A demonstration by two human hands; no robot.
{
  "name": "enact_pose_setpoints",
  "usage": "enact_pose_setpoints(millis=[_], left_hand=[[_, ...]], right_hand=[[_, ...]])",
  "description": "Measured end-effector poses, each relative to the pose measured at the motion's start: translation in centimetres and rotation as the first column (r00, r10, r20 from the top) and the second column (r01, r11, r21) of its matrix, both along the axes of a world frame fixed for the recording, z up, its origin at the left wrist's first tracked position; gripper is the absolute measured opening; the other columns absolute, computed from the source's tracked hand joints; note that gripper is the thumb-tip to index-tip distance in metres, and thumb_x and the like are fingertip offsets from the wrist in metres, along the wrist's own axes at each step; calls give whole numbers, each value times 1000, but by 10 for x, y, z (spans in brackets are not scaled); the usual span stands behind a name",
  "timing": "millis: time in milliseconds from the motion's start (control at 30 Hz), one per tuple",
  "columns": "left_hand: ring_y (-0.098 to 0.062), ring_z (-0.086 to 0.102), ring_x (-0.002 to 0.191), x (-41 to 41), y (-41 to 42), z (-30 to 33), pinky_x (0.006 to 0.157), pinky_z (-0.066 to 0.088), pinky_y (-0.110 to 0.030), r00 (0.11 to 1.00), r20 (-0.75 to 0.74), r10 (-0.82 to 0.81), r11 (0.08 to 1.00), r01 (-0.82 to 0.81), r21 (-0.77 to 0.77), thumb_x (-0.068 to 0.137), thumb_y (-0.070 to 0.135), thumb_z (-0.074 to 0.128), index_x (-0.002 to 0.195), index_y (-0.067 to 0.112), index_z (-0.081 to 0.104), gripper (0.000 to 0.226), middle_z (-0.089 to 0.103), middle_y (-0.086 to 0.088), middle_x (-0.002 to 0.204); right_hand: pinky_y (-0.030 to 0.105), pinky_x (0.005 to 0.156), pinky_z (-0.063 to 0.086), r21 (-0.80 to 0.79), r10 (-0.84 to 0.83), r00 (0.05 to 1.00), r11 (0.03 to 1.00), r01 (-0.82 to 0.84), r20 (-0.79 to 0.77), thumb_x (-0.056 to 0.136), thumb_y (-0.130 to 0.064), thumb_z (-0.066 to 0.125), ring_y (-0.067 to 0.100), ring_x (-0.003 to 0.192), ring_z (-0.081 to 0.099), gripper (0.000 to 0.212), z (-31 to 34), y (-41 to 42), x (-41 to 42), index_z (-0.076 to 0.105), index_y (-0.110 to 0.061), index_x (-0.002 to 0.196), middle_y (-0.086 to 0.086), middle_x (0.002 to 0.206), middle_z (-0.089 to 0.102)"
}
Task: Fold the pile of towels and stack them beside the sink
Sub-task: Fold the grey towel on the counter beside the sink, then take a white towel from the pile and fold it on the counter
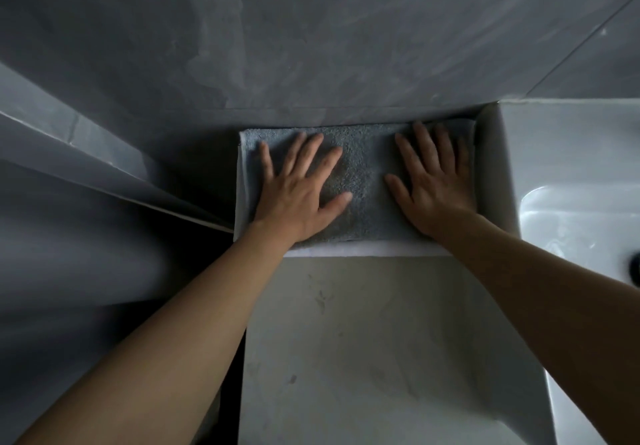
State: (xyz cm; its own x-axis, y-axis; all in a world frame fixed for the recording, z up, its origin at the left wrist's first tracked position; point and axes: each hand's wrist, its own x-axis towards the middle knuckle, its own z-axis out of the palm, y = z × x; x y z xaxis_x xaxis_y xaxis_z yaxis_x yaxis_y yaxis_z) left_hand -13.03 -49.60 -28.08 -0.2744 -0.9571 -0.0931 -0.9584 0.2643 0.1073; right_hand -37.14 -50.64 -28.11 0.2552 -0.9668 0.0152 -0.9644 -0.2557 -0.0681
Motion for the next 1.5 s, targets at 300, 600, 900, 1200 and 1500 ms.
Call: enact_pose_setpoints(millis=[300,600,900,1200,1500], left_hand=[[-20,-11,153,36,10,-22,119,-4,-61,976,14,216,976,-216,-38,93,70,13,159,30,2,77,-8,-3,167],[-29,2,154,12,40,15,122,-7,-52,975,-4,224,972,-224,-69,96,59,25,158,18,19,75,11,-10,166],[-39,25,148,-48,132,60,120,15,-58,937,-324,127,973,-181,-141,97,42,38,148,5,41,63,36,-18,156],[-37,29,147,-140,189,94,118,22,-56,917,-397,-33,974,-59,-217,100,24,53,148,3,40,54,38,-17,155],[-38,30,146,-287,229,110,120,18,-55,905,-424,-34,979,-56,-196,99,21,53,144,0,45,50,38,-19,154]], right_hand=[[49,120,8,-68,-44,999,997,45,12,95,-53,33,35,144,25,67,-16,0,-8,35,-16,150,10,156,32],[46,121,4,88,-108,993,991,104,40,96,-50,37,31,148,11,72,28,44,0,19,-11,154,14,160,17],[41,122,11,-25,-58,969,997,66,241,93,-23,55,29,145,25,60,95,149,-21,36,-8,148,11,155,33],[44,120,18,-68,-102,943,989,130,318,92,-19,56,30,142,33,54,121,217,-99,43,-4,143,14,151,39],[46,116,26,-68,-139,895,981,184,423,92,-15,57,31,139,36,51,126,268,-234,45,-2,140,15,148,42]])
